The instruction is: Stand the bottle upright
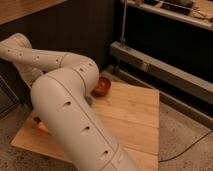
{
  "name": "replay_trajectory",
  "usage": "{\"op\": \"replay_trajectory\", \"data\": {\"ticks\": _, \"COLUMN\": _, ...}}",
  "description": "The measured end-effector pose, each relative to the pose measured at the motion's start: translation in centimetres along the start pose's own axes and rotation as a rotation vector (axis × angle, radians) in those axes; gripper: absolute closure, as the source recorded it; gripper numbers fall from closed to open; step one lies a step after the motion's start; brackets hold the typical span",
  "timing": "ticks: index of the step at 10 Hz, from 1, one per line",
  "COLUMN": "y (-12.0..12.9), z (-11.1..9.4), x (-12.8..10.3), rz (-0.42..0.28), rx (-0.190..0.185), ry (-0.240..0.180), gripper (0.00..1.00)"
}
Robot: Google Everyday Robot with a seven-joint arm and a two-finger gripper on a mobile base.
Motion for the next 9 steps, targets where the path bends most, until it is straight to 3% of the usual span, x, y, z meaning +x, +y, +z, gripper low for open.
{"op": "replay_trajectory", "data": {"ticks": 2, "y": 0.0, "z": -0.2, "x": 0.0, "rz": 0.000, "rx": 0.001, "ry": -0.003, "gripper": 0.43}}
{"op": "replay_trajectory", "data": {"ticks": 7, "y": -1.5, "z": -2.3, "x": -0.2, "rz": 0.062, "rx": 0.028, "ry": -0.072, "gripper": 0.43}}
{"op": "replay_trajectory", "data": {"ticks": 9, "y": -1.8, "z": -2.4, "x": -0.1, "rz": 0.069, "rx": 0.029, "ry": -0.074, "gripper": 0.43}}
